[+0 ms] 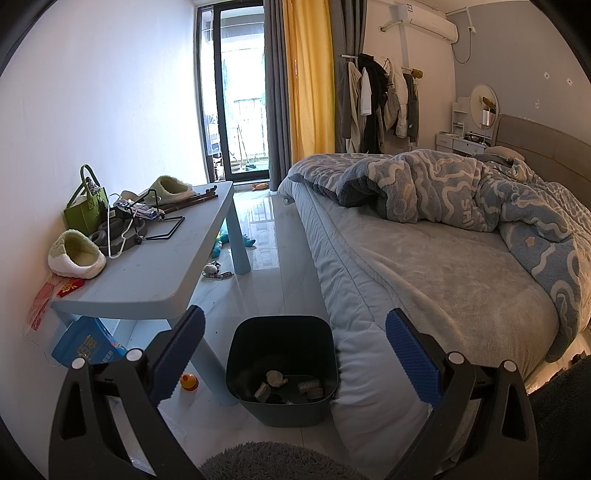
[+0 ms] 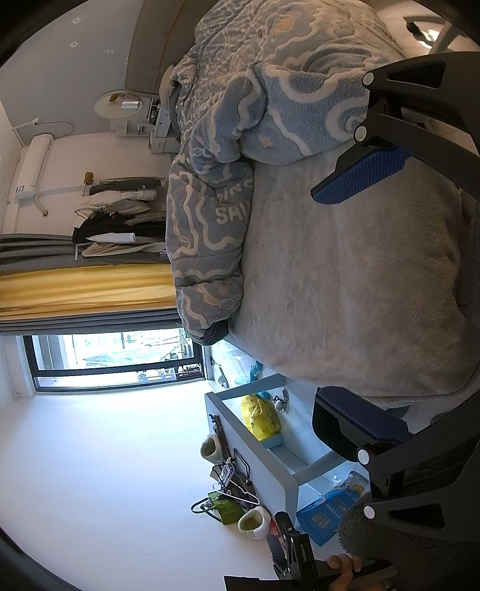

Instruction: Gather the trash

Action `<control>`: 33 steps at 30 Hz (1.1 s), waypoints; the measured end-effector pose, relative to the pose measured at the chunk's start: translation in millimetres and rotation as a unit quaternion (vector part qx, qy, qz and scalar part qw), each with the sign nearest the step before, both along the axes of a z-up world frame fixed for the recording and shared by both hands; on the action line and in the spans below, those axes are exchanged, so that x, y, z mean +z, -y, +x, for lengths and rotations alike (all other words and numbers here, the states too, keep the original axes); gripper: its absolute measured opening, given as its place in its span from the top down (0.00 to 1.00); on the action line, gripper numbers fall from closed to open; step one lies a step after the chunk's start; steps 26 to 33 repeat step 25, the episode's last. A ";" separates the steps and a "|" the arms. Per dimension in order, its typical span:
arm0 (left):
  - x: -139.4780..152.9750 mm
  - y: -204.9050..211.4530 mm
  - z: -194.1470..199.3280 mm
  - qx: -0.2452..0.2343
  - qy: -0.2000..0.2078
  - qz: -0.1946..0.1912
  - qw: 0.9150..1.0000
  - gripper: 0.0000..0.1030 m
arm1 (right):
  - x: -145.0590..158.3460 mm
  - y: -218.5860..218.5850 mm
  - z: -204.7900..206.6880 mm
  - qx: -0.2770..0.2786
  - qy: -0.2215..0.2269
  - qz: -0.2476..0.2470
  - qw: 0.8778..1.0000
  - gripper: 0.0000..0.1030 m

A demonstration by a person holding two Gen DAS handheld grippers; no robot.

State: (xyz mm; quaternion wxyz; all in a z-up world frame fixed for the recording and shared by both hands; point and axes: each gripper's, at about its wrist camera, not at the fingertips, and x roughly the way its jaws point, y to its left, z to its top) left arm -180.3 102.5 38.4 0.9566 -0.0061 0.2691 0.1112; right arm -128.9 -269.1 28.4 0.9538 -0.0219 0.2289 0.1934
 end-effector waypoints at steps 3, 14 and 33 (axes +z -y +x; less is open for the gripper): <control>0.0 0.3 -0.1 0.000 0.000 0.000 1.000 0.03 | -0.2 -0.3 -0.2 -0.001 0.000 0.001 1.000 0.03; -0.3 1.4 -0.1 0.001 0.000 0.000 1.000 0.03 | -0.5 -0.1 -0.3 -0.001 0.000 0.001 1.000 0.03; 0.1 4.9 2.3 0.000 -0.002 0.000 1.000 0.03 | -0.8 0.1 -0.5 -0.001 0.000 0.001 1.000 0.03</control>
